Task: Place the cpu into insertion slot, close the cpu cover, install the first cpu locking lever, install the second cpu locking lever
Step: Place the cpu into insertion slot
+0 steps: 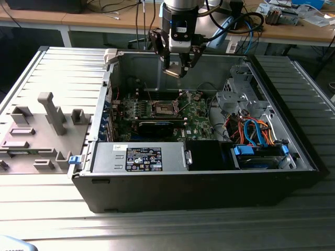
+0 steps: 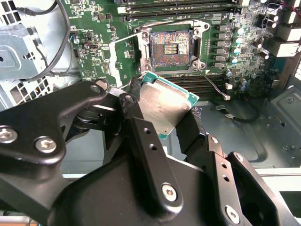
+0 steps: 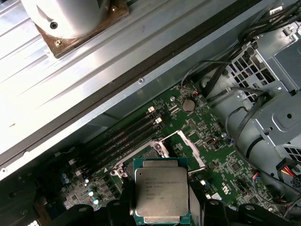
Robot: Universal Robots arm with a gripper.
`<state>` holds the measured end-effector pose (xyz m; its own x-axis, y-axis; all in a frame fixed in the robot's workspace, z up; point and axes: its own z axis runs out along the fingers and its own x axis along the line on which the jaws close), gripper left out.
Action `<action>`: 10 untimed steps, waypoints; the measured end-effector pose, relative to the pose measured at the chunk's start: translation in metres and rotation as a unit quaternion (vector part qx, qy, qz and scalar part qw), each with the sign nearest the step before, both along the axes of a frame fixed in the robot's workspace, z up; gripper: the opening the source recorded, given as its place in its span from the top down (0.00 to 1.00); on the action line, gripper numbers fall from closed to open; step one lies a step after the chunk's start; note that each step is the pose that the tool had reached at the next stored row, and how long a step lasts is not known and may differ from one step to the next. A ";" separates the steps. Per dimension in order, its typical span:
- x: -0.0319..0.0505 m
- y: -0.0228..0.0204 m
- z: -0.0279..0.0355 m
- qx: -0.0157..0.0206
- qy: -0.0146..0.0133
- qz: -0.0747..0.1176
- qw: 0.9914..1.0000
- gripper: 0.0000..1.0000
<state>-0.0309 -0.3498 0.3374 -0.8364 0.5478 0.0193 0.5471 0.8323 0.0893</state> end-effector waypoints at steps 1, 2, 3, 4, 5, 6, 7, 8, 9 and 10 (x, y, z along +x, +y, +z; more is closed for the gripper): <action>0.0000 0.0000 0.0000 0.000 0.000 0.000 1.000 0.45; 0.0000 0.0000 0.0000 0.000 0.000 0.000 1.000 0.45; 0.0000 0.0000 0.0000 0.000 0.000 -0.001 1.000 0.45; 0.0000 0.0000 0.0000 0.000 0.000 -0.001 1.000 0.45; 0.0000 0.0000 0.0000 0.000 0.000 -0.001 1.000 0.45; 0.0000 0.0000 0.0000 0.000 0.000 -0.001 1.000 0.45; 0.0000 0.0000 0.0000 0.000 0.000 -0.002 1.000 0.45; 0.0000 0.0000 -0.0001 0.000 0.000 -0.002 1.000 0.45; 0.0000 0.0000 -0.0001 0.000 0.000 -0.002 1.000 0.45; 0.0000 0.0000 -0.0001 0.000 0.000 -0.002 1.000 0.45</action>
